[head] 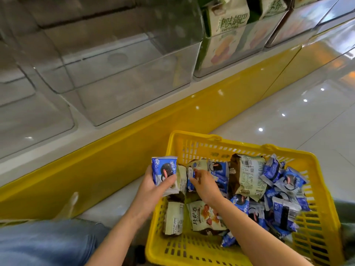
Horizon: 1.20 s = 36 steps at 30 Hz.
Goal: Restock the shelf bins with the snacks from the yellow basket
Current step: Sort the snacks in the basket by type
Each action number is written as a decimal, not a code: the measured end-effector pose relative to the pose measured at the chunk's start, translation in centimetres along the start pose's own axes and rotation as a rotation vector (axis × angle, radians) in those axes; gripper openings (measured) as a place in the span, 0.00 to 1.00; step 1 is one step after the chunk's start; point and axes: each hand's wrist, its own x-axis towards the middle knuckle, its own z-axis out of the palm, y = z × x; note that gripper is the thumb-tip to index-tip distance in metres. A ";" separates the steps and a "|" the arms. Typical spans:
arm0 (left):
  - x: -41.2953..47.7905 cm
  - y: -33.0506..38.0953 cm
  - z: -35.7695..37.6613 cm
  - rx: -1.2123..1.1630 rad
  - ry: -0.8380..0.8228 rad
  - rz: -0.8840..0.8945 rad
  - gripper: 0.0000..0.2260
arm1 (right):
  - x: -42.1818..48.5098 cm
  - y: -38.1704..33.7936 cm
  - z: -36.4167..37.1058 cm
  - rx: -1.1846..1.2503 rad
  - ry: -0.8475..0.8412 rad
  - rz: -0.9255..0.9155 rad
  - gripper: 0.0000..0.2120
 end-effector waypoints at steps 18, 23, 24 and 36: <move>0.4 -0.3 0.6 0.162 -0.038 0.021 0.13 | -1.5 0.5 -2.0 0.332 0.003 -0.008 0.12; 0.0 -0.6 3.6 0.196 -0.058 0.019 0.11 | -6.5 0.6 -5.8 0.785 -0.272 0.007 0.11; -0.3 -0.6 4.3 0.204 -0.071 0.018 0.11 | -7.3 0.6 -6.4 0.815 -0.289 0.004 0.12; -3.2 -4.7 14.9 0.462 -0.555 -0.131 0.14 | -13.3 12.0 -12.6 -0.105 0.060 0.145 0.12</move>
